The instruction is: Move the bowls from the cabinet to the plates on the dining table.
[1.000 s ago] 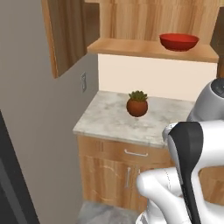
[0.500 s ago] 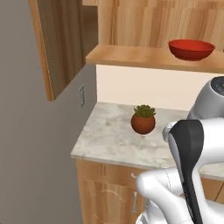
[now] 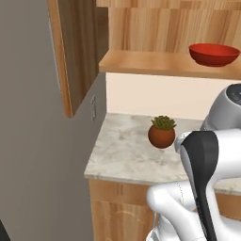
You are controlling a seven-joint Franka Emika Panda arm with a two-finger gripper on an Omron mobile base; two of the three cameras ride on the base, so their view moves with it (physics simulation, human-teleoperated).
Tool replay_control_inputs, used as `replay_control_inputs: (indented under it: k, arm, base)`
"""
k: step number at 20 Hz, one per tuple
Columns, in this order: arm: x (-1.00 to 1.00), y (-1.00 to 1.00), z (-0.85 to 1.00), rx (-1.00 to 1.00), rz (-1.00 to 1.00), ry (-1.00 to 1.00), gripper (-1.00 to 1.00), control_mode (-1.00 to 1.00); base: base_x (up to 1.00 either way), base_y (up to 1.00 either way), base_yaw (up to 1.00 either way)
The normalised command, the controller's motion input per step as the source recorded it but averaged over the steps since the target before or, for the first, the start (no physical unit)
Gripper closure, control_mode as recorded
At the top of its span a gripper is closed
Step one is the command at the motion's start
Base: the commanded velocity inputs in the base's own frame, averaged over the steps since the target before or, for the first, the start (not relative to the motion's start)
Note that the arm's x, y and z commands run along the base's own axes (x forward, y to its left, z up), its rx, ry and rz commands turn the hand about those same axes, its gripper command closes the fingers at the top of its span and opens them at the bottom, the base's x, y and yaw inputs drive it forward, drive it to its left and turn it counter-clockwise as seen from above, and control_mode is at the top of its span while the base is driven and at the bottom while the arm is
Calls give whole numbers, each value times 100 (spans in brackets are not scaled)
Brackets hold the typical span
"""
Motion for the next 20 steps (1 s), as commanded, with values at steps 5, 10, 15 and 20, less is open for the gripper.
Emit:
replay_control_inputs:
  k: [5,10,15,20]
  arm:
    - [0,0,0,0,0,0,-100,100]
    - [0,0,0,0,0,0,-100,100]
    - [0,0,0,0,0,0,-100,100]
    - [0,0,0,0,0,0,-100,100]
  base:
    - [84,8,-19]
    - [65,36,-12]
    - [100,22,-9]
    - [93,25,-3]
